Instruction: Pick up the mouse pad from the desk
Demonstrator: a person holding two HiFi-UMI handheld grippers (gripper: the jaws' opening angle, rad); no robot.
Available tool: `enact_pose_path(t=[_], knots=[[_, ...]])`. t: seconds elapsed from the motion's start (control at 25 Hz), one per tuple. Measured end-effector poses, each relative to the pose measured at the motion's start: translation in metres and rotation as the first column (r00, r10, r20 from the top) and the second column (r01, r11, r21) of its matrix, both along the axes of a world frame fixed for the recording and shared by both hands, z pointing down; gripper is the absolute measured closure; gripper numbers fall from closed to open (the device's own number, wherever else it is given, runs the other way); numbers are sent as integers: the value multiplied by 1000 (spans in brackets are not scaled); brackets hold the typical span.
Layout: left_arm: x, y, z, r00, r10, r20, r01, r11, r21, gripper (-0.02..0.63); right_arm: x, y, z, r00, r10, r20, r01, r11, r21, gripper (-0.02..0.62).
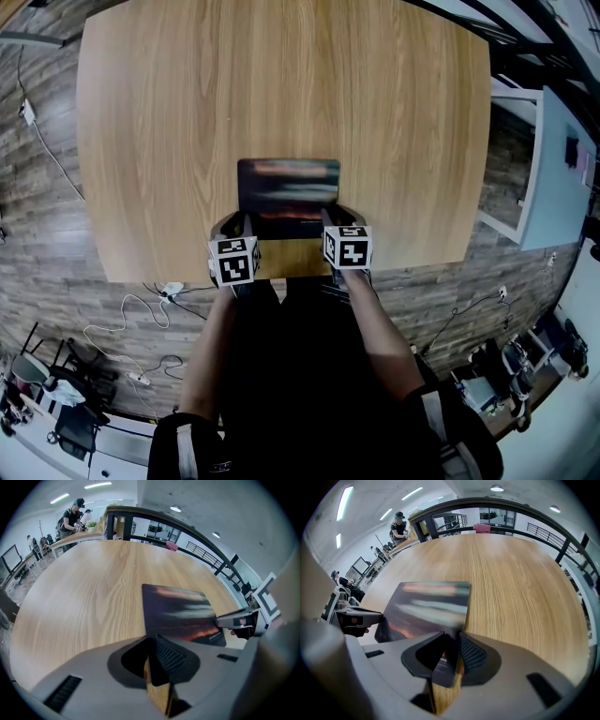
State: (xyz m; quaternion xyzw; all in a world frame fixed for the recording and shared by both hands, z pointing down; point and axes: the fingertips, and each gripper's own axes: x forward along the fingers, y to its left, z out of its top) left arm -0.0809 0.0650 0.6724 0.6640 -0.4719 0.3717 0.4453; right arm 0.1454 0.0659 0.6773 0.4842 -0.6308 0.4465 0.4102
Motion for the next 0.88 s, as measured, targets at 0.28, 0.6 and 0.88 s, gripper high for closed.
enact_pose_path(t=[0.28,0.6,0.88], knots=[[1,-1,-1,1000,-1,-7,1,1000,3,540,1,-2,-1,1000,4,6,-4,1000,6,495],[-1,0,-1,1000,-9,-12,9,1000,4,561,-2,-1,-2,1000,13,28,-13,1000,15,532],[-3,-2,1,1000,-14,-11,14,1000,9,561,-4,-3,-2,999,14,43,-15,1000,15,532]])
